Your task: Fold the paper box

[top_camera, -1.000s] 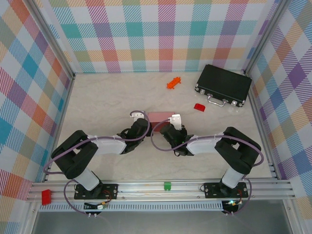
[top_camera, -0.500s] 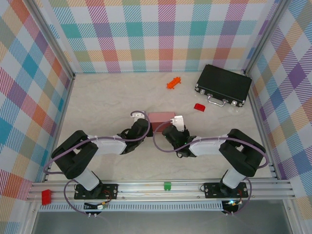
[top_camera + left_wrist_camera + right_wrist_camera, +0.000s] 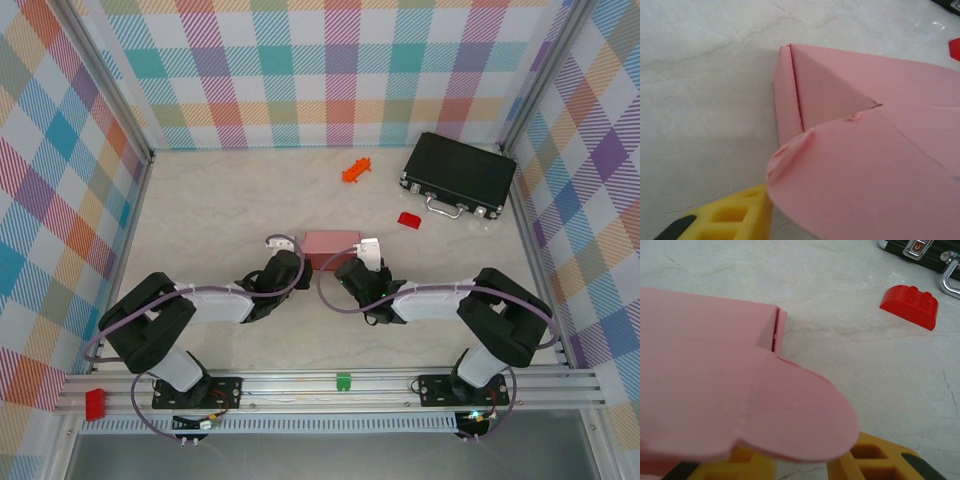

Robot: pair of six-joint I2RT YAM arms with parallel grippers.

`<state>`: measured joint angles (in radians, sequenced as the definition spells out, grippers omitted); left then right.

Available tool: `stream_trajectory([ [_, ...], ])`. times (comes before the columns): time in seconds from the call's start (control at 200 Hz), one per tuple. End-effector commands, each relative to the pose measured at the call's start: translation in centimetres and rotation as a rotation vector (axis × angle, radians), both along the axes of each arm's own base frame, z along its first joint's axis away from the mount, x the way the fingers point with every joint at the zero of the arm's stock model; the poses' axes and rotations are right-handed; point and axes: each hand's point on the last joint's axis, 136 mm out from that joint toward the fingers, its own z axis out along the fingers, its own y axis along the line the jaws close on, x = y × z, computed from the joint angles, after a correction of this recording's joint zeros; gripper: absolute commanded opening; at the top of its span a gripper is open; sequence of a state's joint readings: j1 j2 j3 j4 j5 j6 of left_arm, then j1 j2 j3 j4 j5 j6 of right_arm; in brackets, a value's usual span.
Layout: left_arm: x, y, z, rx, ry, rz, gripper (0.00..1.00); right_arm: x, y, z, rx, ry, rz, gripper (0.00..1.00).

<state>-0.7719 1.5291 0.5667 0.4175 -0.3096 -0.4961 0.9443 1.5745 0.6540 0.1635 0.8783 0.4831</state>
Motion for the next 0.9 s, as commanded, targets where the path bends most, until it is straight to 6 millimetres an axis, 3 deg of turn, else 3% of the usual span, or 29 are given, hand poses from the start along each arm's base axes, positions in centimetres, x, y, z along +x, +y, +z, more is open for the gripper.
stream_trajectory([
  [0.0, -0.8, -0.3, 0.9, -0.006, -0.019, -0.041, 0.38, -0.6, -0.4, 0.3, 0.011, -0.003, -0.009, 0.33],
  [0.255, -2.2, -0.3, 0.4, 0.011, 0.013, -0.108, 0.44, -1.3, -1.1, 0.1, -0.006, 0.012, -0.006, 0.38],
  [0.51, -4.0, 1.5, 1.0, 0.028, 0.017, -0.112, 0.49, -2.1, -2.2, 0.3, -0.022, 0.021, 0.000, 0.45],
  [0.74, -5.6, 5.1, 2.4, 0.069, 0.001, -0.038, 0.53, -3.0, -3.8, 0.0, -0.055, 0.054, -0.029, 0.52],
  [0.895, -5.7, 8.6, 3.7, 0.099, -0.033, 0.119, 0.57, -3.7, -6.4, 0.2, -0.106, 0.068, -0.156, 0.54],
])
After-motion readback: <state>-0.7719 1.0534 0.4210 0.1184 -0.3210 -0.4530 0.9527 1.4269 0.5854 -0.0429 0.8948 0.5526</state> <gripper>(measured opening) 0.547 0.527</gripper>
